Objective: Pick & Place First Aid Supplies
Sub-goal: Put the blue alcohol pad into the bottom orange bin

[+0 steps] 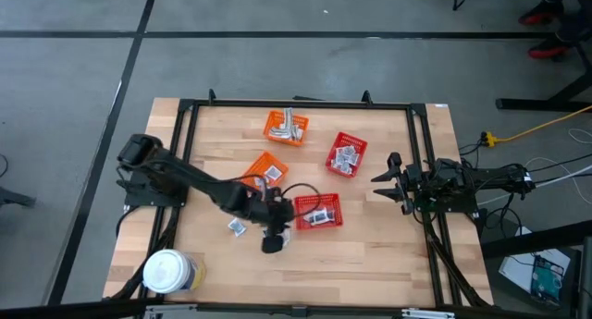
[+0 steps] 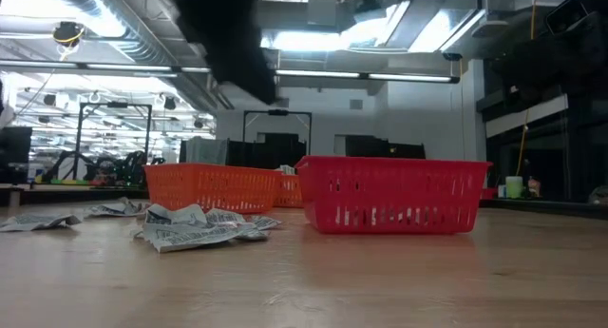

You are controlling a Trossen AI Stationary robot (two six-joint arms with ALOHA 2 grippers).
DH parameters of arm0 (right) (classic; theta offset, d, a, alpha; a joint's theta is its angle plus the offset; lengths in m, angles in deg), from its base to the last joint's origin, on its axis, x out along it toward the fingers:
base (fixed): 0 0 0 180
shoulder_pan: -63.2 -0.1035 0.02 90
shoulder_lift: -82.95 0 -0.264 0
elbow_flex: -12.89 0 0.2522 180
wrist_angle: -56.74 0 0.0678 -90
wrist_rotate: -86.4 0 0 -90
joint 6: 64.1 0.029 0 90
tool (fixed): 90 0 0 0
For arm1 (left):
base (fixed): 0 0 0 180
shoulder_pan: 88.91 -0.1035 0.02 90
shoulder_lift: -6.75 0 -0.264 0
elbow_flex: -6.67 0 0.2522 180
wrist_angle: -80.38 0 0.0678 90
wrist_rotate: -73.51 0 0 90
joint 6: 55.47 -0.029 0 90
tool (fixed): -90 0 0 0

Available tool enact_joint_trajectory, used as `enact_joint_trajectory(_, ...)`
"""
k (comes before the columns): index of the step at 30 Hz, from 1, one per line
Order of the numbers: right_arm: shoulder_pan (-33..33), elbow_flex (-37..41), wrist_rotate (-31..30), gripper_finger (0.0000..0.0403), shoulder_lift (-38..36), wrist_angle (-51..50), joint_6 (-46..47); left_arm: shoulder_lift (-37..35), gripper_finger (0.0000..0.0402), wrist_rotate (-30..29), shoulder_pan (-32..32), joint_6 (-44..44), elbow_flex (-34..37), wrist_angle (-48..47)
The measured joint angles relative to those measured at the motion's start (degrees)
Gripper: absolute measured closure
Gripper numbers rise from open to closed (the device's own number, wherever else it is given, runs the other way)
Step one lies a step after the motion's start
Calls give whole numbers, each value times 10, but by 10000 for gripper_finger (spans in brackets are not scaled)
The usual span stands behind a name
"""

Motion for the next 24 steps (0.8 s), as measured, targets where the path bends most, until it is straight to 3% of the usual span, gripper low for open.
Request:
enact_joint_trajectory(6,0,0,0,240,0,0,0,-42,328,-78,56,50,0,-125)
enact_joint_trajectory(16,0,0,0,240,0,0,0,-56,312,-109,100,185,0,-291)
enact_joint_trajectory(20,0,0,0,240,0,0,0,-81,308,-164,113,222,26,-277)
enact_joint_trajectory(24,0,0,0,240,0,0,0,-169,307,-186,121,336,131,-215)
